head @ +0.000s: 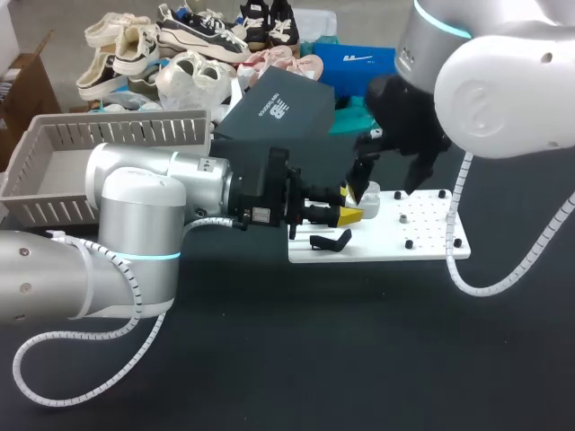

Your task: Pick up each earbud case from the left stands, insert the matching earbuds, close the lid, and place the case in the box.

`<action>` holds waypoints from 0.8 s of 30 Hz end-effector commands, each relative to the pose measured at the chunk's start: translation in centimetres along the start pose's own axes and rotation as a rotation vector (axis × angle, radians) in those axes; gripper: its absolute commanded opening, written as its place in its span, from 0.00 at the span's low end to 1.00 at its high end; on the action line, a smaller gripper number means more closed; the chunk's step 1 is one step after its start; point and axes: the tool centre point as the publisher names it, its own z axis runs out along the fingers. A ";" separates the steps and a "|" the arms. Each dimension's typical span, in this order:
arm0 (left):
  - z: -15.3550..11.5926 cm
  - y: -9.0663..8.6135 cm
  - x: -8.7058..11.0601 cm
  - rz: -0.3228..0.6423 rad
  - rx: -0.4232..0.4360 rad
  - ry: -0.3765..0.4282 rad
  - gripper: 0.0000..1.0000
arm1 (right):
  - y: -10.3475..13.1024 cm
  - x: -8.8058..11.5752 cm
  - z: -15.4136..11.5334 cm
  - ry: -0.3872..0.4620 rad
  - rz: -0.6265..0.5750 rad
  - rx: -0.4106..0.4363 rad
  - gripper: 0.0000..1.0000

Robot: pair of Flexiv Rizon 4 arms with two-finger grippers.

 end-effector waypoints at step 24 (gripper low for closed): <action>0.0 0.0 0.0 0.001 0.000 0.000 0.00 | -2.9 -0.6 0.7 -0.013 0.098 0.044 1.00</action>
